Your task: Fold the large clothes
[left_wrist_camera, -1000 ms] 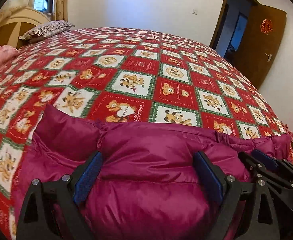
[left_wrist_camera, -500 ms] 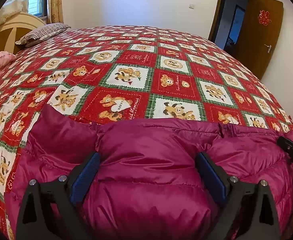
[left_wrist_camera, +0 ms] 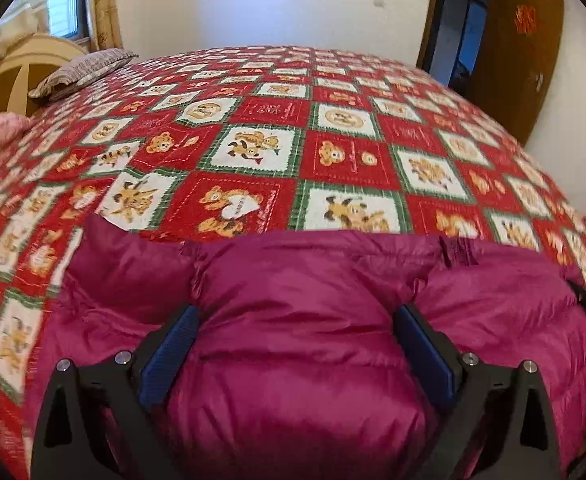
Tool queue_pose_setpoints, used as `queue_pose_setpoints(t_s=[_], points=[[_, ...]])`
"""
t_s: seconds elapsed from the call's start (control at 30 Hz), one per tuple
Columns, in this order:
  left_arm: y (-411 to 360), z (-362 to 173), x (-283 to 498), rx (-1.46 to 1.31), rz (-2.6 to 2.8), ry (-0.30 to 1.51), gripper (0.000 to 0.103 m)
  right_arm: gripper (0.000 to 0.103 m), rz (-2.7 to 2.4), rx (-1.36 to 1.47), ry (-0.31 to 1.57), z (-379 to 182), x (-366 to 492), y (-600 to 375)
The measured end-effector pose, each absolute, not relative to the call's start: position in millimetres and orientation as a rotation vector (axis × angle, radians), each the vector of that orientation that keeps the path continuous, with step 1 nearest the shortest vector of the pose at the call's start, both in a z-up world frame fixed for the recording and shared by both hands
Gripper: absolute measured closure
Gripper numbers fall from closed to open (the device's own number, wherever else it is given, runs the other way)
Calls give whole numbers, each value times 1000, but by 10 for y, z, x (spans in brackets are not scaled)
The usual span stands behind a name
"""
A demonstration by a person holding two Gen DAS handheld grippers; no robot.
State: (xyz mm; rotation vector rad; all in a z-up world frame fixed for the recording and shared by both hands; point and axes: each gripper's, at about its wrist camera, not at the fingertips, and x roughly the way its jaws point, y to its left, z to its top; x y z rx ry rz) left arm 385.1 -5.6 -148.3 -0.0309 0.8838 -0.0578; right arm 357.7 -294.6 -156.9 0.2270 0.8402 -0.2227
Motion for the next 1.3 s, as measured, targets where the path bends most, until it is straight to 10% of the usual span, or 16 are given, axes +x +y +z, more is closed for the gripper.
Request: queue_pose_setpoints(t_s=[0.63, 1.3], points=[[166, -1512, 3290, 84, 93, 820, 4, 52, -34, 29, 716, -947, 2728, -2047], [437, -1391, 2966, -76, -9, 813, 3, 61, 64, -114, 720, -1603, 2541, -1430]])
